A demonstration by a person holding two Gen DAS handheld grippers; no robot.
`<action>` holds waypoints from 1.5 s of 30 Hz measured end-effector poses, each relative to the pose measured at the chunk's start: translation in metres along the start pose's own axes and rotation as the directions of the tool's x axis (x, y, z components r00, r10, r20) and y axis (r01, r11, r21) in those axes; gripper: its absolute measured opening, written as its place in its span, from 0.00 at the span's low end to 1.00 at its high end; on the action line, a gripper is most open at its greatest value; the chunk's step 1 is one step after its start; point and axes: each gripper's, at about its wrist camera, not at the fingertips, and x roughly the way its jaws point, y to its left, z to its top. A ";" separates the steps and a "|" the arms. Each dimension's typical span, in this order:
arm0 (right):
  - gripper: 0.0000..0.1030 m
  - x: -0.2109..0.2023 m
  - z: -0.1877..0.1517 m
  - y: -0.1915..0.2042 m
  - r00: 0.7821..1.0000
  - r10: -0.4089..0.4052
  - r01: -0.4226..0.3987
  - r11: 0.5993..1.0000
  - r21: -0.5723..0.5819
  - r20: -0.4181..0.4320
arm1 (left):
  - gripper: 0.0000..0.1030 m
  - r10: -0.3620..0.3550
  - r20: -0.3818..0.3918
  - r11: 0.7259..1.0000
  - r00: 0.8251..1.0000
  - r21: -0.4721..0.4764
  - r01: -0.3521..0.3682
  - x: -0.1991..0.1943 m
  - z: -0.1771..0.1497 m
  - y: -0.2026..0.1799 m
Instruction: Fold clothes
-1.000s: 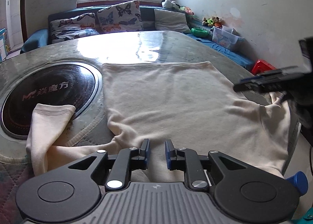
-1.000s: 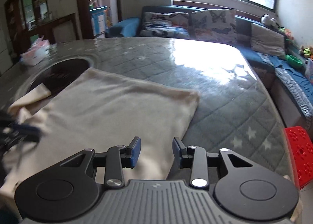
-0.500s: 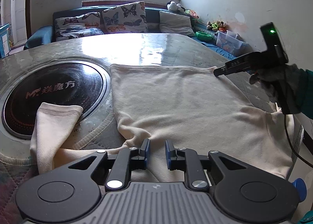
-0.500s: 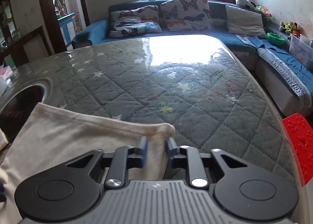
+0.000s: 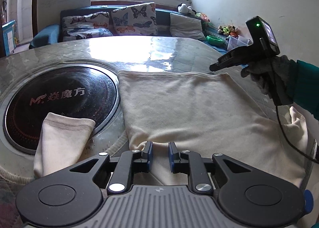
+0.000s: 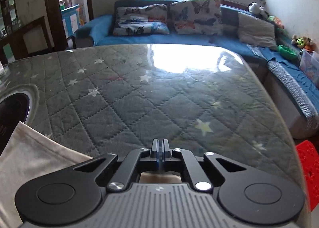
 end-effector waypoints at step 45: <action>0.12 -0.008 0.018 0.003 0.995 0.098 -0.097 0.985 -0.145 0.005 | 0.05 0.317 0.029 0.948 0.948 0.025 -0.318 0.094 0.128 0.050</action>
